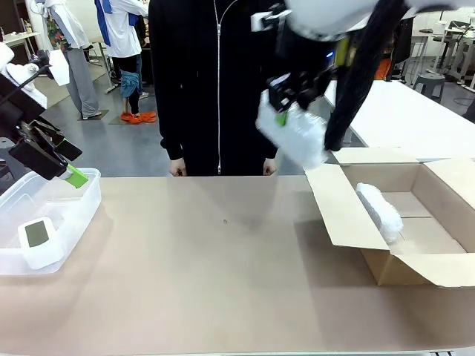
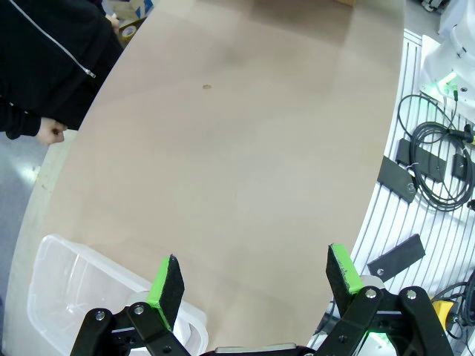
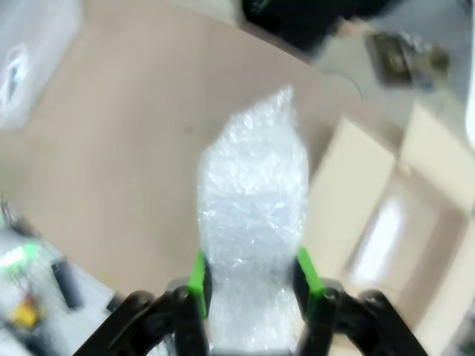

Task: Separate and place wrapped and unwrapped clocks.
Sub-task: If the picked Digital clock is wrapped, place it in the Package Box ; if not, place it in the Organizing box.

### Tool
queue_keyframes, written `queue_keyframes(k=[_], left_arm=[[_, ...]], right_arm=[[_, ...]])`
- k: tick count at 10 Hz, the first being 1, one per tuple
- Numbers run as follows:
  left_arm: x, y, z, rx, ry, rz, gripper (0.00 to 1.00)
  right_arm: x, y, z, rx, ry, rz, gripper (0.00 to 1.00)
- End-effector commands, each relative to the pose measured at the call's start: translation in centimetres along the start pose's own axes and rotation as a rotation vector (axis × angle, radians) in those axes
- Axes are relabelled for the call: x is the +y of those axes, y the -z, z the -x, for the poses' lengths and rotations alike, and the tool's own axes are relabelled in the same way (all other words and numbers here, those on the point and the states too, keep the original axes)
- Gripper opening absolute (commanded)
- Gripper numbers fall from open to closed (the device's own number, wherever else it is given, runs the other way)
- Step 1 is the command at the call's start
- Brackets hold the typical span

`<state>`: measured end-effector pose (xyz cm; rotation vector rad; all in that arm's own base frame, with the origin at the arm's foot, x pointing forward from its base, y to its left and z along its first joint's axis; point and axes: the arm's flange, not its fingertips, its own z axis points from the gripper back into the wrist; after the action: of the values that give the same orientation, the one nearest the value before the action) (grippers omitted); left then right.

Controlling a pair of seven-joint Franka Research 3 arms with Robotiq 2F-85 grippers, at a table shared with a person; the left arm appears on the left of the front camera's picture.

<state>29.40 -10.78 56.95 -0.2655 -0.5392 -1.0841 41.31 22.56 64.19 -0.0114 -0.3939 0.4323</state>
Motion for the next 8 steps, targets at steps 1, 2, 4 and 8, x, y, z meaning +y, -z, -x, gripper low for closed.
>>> queue_keyframes(k=[1,2,4,8], left_arm=[[-0.1,0.1,-0.1,0.001,-0.004,-0.013,1.00],[-0.1,0.1,-0.1,0.001,-0.004,-0.013,1.00],[-0.1,0.1,-0.1,0.001,-0.004,-0.013,1.00],[-0.1,0.1,-0.1,0.001,-0.004,-0.013,1.00]], right_arm=[[-6.5,-0.2,0.2,0.045,0.254,0.115,0.53],[-11.3,0.3,1.6,0.056,0.414,0.161,0.53],[-18.6,2.9,4.7,0.064,0.609,0.200,0.53],[-24.6,11.8,9.8,0.130,0.615,0.111,0.53]])
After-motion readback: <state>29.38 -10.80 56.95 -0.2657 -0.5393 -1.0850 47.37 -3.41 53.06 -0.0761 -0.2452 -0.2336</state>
